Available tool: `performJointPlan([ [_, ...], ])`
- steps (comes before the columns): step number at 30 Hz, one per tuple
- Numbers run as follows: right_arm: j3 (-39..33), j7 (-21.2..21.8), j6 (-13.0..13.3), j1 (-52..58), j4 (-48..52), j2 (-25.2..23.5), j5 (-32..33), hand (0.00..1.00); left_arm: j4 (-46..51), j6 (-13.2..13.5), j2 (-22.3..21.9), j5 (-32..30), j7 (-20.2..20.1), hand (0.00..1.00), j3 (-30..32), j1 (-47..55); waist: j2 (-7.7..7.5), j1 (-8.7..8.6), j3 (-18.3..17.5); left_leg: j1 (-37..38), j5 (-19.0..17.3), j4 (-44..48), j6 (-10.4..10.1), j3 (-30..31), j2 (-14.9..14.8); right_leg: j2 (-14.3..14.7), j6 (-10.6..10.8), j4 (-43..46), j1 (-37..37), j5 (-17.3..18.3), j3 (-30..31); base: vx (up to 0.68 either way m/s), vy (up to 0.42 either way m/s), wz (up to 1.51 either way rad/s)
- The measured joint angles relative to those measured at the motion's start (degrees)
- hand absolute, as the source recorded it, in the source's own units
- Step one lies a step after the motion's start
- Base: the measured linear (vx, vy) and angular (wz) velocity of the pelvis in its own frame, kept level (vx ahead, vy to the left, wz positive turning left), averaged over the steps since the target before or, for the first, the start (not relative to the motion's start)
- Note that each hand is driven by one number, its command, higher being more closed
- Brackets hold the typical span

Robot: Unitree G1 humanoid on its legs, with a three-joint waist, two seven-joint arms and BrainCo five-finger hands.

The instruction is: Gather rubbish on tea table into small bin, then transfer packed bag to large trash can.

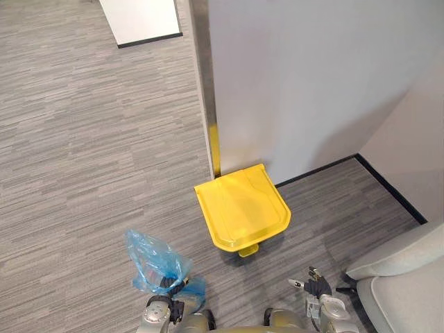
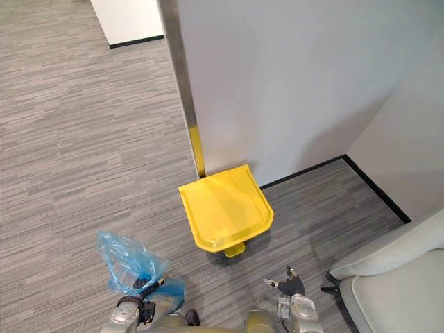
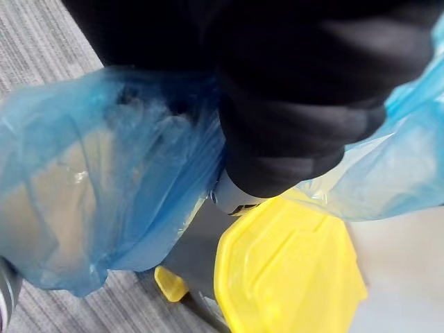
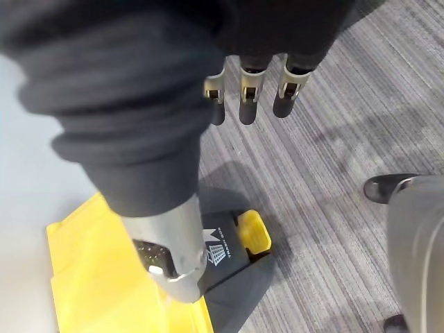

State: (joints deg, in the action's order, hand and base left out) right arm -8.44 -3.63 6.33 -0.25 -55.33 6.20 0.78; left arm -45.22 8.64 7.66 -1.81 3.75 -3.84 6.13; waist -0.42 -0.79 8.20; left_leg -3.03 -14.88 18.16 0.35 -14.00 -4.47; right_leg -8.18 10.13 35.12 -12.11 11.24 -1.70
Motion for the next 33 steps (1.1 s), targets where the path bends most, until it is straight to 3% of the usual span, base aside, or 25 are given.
performJointPlan([
  [1, 0.0, 0.0, 0.0, -0.1, 0.0, -0.1, -0.2, 0.00, 0.2, 0.0, 0.3, 0.0, 0.0, 1.00, -0.1, -0.1, 0.06, 0.00, 0.8, 0.9, -0.6, 0.9, 0.4, 0.2, -0.1, 0.0, 1.3, 5.6, -2.5, -1.2, 0.1, 0.12, 0.079, 0.04],
  [3, 0.0, 0.1, -0.2, 0.2, 0.7, -0.5, -0.4, 0.00, 0.3, -0.1, 0.5, 0.0, 0.0, 1.00, -0.1, -0.7, 0.50, 0.26, 2.3, 2.6, -5.4, 6.8, 0.7, 0.4, -1.7, 1.9, -1.9, 8.7, -6.5, 3.0, 0.3, 0.19, 0.054, -0.04],
  [5, 0.0, 0.0, -0.2, 0.9, 3.1, -0.9, -0.4, 0.00, 0.4, -0.3, 1.6, 0.0, 0.0, 1.00, -0.2, -1.7, -0.08, 0.09, 3.0, 4.0, -8.4, 10.2, 0.7, 0.5, -2.5, 3.0, -2.0, 5.4, -9.8, 2.7, 0.2, 0.19, -0.030, 0.13],
  [7, -1.1, -0.1, -0.2, 1.9, 5.9, -0.9, -0.3, 0.00, 0.5, -0.7, 1.6, 0.0, 0.0, 1.00, -0.6, -4.8, -0.60, -0.11, 4.5, 5.8, -11.7, 14.3, -0.7, 2.0, -2.7, 3.9, -1.6, -8.0, -12.1, -2.4, -0.2, 0.32, -0.109, 0.48],
  [8, -1.5, -0.1, -0.2, 2.0, 5.9, -1.0, -0.2, 0.00, 0.8, -0.7, 1.5, 0.0, 0.0, 1.00, -0.3, -5.2, -0.72, -0.05, 5.0, 6.1, -12.5, 15.2, -1.5, 2.6, -2.6, 4.5, -0.1, -10.3, -11.1, -3.8, -0.4, 0.38, -0.103, 0.63],
  [9, -3.3, -0.2, -0.3, 2.0, 5.9, -0.7, -0.2, 0.00, 1.2, -0.7, -0.4, 0.0, 0.1, 1.00, -0.1, -6.2, 1.01, -0.19, 6.0, 7.7, -13.5, 15.7, -2.9, 4.4, -3.6, 4.9, -0.5, -11.0, -8.3, -7.0, -1.5, 0.32, -0.056, 0.39],
  [10, -4.3, -0.3, -0.3, 1.8, 6.2, -0.9, -0.3, 0.00, 2.0, -0.6, -0.8, 0.0, 0.0, 1.00, -0.2, -6.2, 1.71, 0.04, 6.5, 8.1, -12.9, 15.1, -3.5, 4.6, -3.8, 5.1, -0.8, -10.0, -8.3, -5.7, -1.8, 0.29, -0.035, 0.39],
  [12, -6.2, -0.4, -0.5, 2.3, 6.9, -2.0, -0.3, 0.00, 3.1, -0.5, -0.9, 0.0, 0.0, 1.00, -0.2, -6.7, 1.08, -0.02, 7.2, 10.4, -11.6, 12.2, -4.4, 5.3, -2.4, 3.2, -2.8, -5.1, -9.0, -3.7, -1.8, 0.22, -0.097, 0.43],
  [14, -7.3, -0.2, -0.8, 4.2, 7.4, -2.6, -0.3, 0.00, 3.2, -0.5, -1.0, -0.1, -0.1, 1.00, 0.0, -6.9, 1.29, 0.18, 7.0, 12.4, -11.6, 11.3, -4.4, 6.3, -2.6, 2.0, -3.5, 0.3, -9.1, 1.2, -3.0, 0.22, -0.166, 0.42],
  [16, -7.7, 0.1, -1.3, 4.5, 8.1, -3.1, -0.3, 0.00, 3.2, -0.5, -1.1, -0.1, -0.2, 1.00, 0.2, -7.3, 1.64, 0.20, 6.9, 12.9, -13.0, 9.5, -3.4, 8.0, -3.5, 2.4, -4.3, 1.9, -9.7, 3.3, -4.3, 0.13, -0.134, 0.18],
  [17, -8.9, 0.1, -1.4, 4.7, 8.8, -4.0, -0.2, 0.00, 3.2, -0.6, -1.3, -0.4, -0.5, 1.00, 0.7, -7.7, 1.77, 0.15, 6.9, 13.0, -14.0, 8.6, -4.8, 9.1, -3.8, 2.8, -4.6, 2.6, -10.0, 3.8, -5.3, 0.07, -0.163, 0.10],
  [20, -9.5, 0.2, -1.7, 5.9, 9.1, -4.8, 0.8, 0.00, 3.1, -0.7, -2.6, -1.1, -1.2, 1.00, 1.2, -7.2, 1.55, 0.02, 5.8, 13.8, -13.4, 6.8, -6.0, 9.1, -5.5, 3.5, -4.7, 2.0, -9.5, 4.0, -6.6, 0.03, -0.126, 0.06],
  [23, -9.4, 0.1, -1.7, 6.8, 8.9, -4.9, 1.1, 0.00, 2.9, -0.7, -2.9, -1.1, -1.2, 1.00, 1.6, -7.1, 1.53, -0.06, 3.9, 13.6, -12.1, 3.6, -6.9, 9.5, -6.7, 4.6, -5.6, -1.8, -9.1, 1.9, -8.1, -0.02, -0.122, 0.08],
  [30, -9.0, 0.1, -1.3, 7.3, 7.2, -4.7, 4.3, 0.00, 1.6, -0.7, -2.8, -1.1, -1.2, 1.00, 1.3, -4.9, 1.95, -0.53, 1.1, 12.8, -8.3, -1.4, -8.3, 10.9, -7.4, 5.5, -6.0, -5.4, -9.3, 0.5, -9.6, -0.01, -0.061, 0.11],
  [33, -4.5, 0.4, -1.1, 5.9, 7.2, -4.3, 4.4, 0.00, 1.6, -0.7, -2.0, -1.1, -1.3, 1.00, -0.7, -4.8, 1.97, -0.34, 0.8, 11.8, -7.4, -2.3, -8.5, 11.2, -7.3, 5.4, -5.9, -6.0, -10.0, 0.1, -9.8, -0.05, -0.027, 0.07],
])
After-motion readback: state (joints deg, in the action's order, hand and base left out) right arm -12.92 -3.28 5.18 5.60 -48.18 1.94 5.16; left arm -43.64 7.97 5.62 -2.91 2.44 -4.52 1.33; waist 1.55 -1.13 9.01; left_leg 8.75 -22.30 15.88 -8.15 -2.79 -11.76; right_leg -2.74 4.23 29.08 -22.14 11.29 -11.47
